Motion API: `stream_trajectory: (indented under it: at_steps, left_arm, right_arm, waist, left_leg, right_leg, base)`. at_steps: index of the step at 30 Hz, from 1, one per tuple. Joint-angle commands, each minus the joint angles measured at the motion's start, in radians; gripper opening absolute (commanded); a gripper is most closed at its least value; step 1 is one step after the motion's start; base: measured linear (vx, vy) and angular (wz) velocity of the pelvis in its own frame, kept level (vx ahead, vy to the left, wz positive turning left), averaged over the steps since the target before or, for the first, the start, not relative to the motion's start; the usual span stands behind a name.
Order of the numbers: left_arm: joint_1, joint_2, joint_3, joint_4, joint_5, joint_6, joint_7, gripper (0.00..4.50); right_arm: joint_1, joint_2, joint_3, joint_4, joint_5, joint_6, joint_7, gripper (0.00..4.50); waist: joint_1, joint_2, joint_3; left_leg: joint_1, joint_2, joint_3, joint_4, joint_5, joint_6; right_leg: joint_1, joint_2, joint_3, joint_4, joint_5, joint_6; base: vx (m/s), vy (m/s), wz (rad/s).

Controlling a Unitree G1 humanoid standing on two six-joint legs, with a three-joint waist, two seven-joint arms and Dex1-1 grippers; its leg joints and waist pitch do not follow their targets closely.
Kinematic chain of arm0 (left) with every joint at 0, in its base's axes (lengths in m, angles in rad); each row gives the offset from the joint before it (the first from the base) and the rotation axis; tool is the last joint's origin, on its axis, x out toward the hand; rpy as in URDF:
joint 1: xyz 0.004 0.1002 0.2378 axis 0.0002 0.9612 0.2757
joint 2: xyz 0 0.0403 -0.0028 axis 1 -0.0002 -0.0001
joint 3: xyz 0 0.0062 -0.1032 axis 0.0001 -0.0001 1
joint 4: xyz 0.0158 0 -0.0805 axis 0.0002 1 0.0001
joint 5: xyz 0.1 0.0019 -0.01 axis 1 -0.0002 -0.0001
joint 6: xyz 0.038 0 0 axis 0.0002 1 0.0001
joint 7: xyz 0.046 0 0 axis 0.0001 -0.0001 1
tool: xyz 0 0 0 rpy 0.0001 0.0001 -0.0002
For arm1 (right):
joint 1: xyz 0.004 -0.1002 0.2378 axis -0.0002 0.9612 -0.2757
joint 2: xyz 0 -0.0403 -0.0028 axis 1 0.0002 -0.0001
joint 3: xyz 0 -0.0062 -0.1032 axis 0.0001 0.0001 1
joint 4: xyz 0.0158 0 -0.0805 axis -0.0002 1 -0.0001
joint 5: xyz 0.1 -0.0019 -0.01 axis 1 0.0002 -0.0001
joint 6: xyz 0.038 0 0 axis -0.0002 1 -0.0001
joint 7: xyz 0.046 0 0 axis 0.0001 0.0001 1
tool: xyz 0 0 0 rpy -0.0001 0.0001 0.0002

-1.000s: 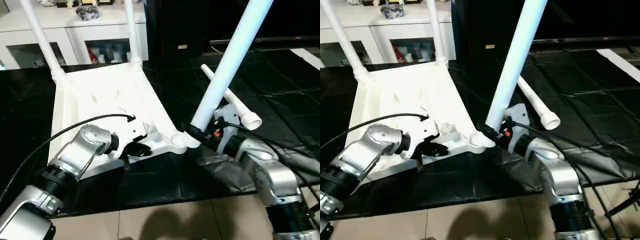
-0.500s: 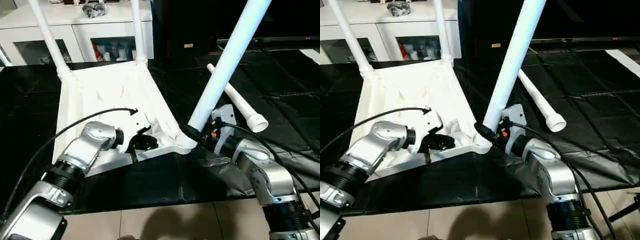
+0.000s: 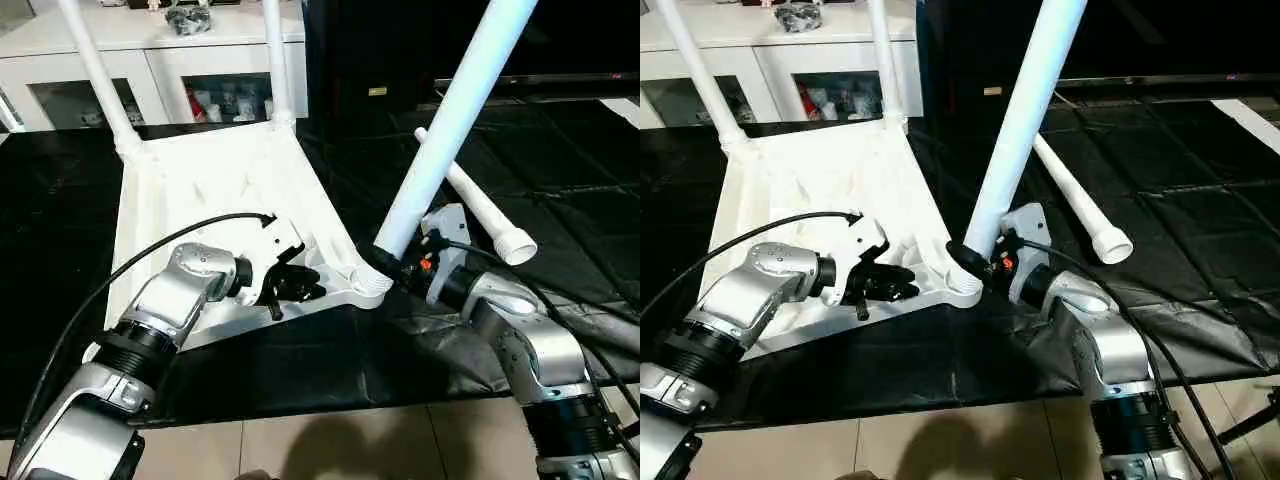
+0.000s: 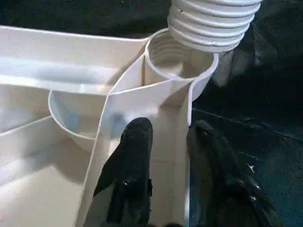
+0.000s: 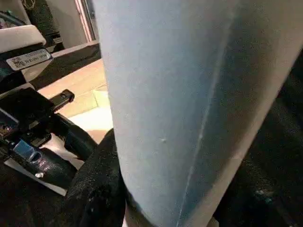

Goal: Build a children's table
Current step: Insert table leg to table base

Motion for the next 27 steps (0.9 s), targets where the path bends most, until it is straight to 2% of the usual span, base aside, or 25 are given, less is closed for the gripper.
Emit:
stream_trajectory:
  at_steps: [1, 8, 9, 13, 16, 19, 23, 27]
  left_arm:
    - [0.008, 0.014, -0.017, -0.013, 0.019, 0.013, -0.009, 1.49]
    - [0.017, 0.014, -0.016, -0.021, 0.019, 0.045, -0.025, 1.49]
    - [0.017, 0.013, -0.017, -0.017, 0.022, 0.041, -0.024, 1.20]
    - [0.020, 0.016, -0.025, -0.013, 0.036, 0.039, -0.024, 1.10]
    - [0.020, 0.021, -0.034, -0.008, 0.054, 0.034, -0.025, 0.76]
    - [0.019, 0.021, -0.038, -0.001, 0.064, 0.029, -0.020, 0.69]
    - [0.016, 0.021, -0.045, 0.010, 0.082, 0.015, -0.015, 0.30]
    - [0.015, 0.020, -0.045, 0.012, 0.088, 0.012, -0.016, 0.31]
  right_arm:
    - [-0.012, 0.003, 0.008, 0.004, 0.000, -0.006, 0.008, 1.93]
    - [-0.015, 0.006, 0.004, 0.011, -0.006, 0.001, -0.008, 1.93]
    - [-0.015, 0.006, 0.004, 0.012, -0.007, 0.002, -0.009, 1.93]
    - [-0.020, 0.007, 0.011, 0.018, -0.014, 0.001, -0.014, 1.93]
    - [-0.022, 0.008, 0.015, 0.023, -0.020, -0.001, -0.015, 1.93]
    - [-0.024, 0.006, 0.022, 0.031, -0.030, -0.004, -0.015, 1.93]
    - [-0.031, 0.003, 0.034, 0.043, -0.042, -0.010, -0.012, 1.93]
    - [-0.045, 0.004, 0.041, 0.057, -0.045, -0.005, -0.009, 1.93]
  waist:
    - [0.000, -0.004, -0.073]
    - [-0.001, -0.004, -0.071]
    - [-0.001, -0.004, -0.071]
    - [-0.001, -0.003, -0.072]
    - [-0.002, -0.003, -0.072]
    - [-0.001, -0.002, -0.072]
    - [-0.003, -0.004, -0.069]
    - [-0.003, -0.005, -0.069]
  left_leg:
    - [0.012, 0.046, -0.024, -0.076, -0.241, 0.021]
    - [0.014, 0.046, -0.025, -0.077, -0.253, 0.017]
    - [0.013, 0.046, -0.024, -0.076, -0.251, 0.017]
    - [0.015, 0.048, -0.025, -0.077, -0.251, 0.017]
    - [0.013, 0.046, -0.025, -0.077, -0.253, 0.016]
    - [0.013, 0.047, -0.025, -0.077, -0.249, 0.018]
    - [0.015, 0.045, -0.025, -0.078, -0.266, 0.016]
    - [0.017, 0.045, -0.026, -0.078, -0.276, 0.013]
  right_leg:
    - [0.054, -0.078, 0.068, -0.090, -0.384, -0.085]
    - [0.052, -0.079, 0.067, -0.093, -0.408, -0.084]
    - [0.053, -0.079, 0.067, -0.092, -0.406, -0.083]
    - [0.052, -0.079, 0.068, -0.092, -0.396, -0.086]
    - [0.054, -0.079, 0.068, -0.091, -0.387, -0.090]
    - [0.053, -0.080, 0.068, -0.091, -0.393, -0.087]
    - [0.052, -0.079, 0.067, -0.096, -0.425, -0.079]
    - [0.051, -0.080, 0.066, -0.099, -0.449, -0.070]
  base:
    - [0.000, 0.000, 0.00]
    - [0.000, 0.000, 0.00]
    - [0.000, 0.000, 0.00]
    - [0.000, 0.000, 0.00]
    - [0.000, 0.000, 0.00]
    - [0.000, 0.000, 0.00]
    - [0.000, 0.000, 0.00]
    - [0.000, 0.000, 0.00]
